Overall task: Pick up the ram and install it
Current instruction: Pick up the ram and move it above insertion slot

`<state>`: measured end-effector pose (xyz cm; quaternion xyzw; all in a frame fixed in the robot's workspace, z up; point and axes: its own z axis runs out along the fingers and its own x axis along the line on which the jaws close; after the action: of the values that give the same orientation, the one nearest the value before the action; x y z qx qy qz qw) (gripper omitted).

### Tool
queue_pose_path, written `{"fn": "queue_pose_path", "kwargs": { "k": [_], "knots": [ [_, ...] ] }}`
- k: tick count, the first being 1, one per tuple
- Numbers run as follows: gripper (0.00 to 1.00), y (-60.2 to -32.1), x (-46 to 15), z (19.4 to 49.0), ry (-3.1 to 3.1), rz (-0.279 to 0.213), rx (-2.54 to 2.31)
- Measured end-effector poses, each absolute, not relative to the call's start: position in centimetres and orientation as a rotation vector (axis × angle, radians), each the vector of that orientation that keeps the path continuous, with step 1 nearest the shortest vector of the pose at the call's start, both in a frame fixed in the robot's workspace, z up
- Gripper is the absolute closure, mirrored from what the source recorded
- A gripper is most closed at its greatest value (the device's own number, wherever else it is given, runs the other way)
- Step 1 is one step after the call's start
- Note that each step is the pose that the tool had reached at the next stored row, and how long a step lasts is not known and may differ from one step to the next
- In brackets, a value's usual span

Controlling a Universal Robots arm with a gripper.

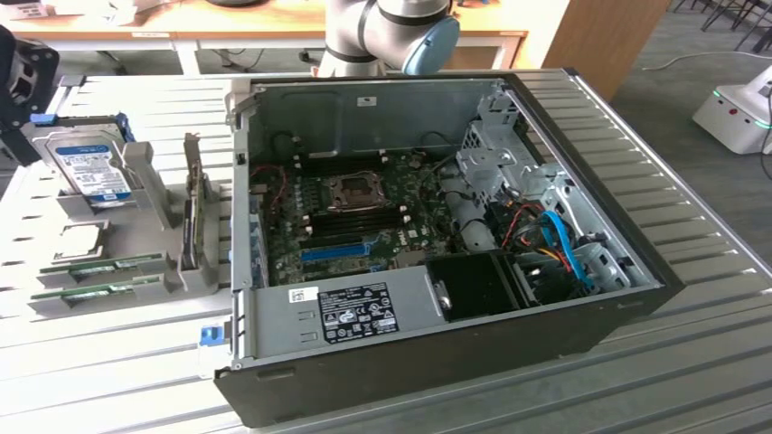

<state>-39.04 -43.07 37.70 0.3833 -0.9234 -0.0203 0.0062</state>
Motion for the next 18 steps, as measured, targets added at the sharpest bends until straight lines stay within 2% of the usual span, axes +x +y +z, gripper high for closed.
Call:
{"fn": "queue_pose_path", "kwargs": {
  "k": [18],
  "knots": [
    [0.90, -43.07, -39.04, 37.40, -2.635, -0.059, 1.674]
  ]
}}
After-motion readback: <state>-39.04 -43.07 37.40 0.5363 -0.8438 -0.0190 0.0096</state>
